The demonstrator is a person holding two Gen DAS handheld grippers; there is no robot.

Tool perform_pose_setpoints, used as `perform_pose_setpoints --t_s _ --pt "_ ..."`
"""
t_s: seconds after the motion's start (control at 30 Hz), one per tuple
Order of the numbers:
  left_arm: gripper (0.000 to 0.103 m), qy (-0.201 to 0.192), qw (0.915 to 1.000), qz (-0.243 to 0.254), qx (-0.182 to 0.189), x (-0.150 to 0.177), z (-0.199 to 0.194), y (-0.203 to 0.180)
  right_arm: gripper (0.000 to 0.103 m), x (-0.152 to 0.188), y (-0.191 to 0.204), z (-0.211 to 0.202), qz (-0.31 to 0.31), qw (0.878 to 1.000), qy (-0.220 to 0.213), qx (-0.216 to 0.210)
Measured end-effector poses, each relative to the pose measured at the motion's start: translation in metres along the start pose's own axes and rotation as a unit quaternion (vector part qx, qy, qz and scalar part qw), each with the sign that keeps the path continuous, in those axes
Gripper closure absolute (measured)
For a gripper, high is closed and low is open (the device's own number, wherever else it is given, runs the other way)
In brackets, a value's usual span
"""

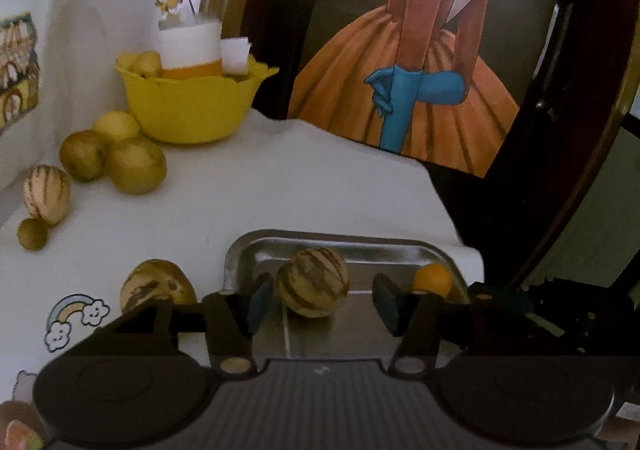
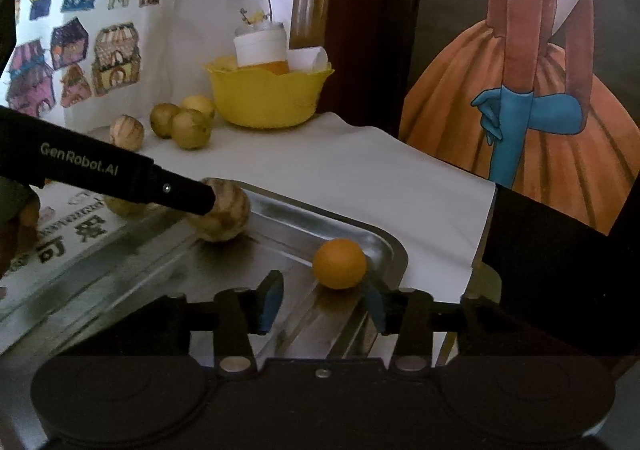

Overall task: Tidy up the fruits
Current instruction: 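Open left gripper releasing pepino while right gripper releases orange onto tray, then withdraw both tools from the tray toward the remaining fruits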

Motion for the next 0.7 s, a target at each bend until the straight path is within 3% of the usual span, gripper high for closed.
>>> perform_pose_setpoints --t_s 0.33,0.5,0.7 --pt "0.003 -0.056 0.9979 -0.023 -0.023 0.018 -0.072 0.001 0.019 0.008 0.016 -0.063 0.000 0.999 -0.038 -0.013" --pt "0.000 -0.080 0.9960 -0.036 -0.018 0.033 -0.108 -0.001 0.006 0.015 0.028 -0.097 -0.005 0.998 -0.052 -0.019" --pt "0.000 -0.096 0.9947 -0.032 -0.019 0.055 -0.143 -0.007 0.001 0.027 0.047 -0.138 -0.012 0.997 -0.064 -0.032"
Point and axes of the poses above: each gripper's, at about its wrist camera, not at the fingertips, and z roughly the way its jaws point, y to its left, x to its underside, the point moved 7 cm from there along z, roughly the way its jaws point, and after that the axes turned 12 degrees about y, right-handed, at the moved point
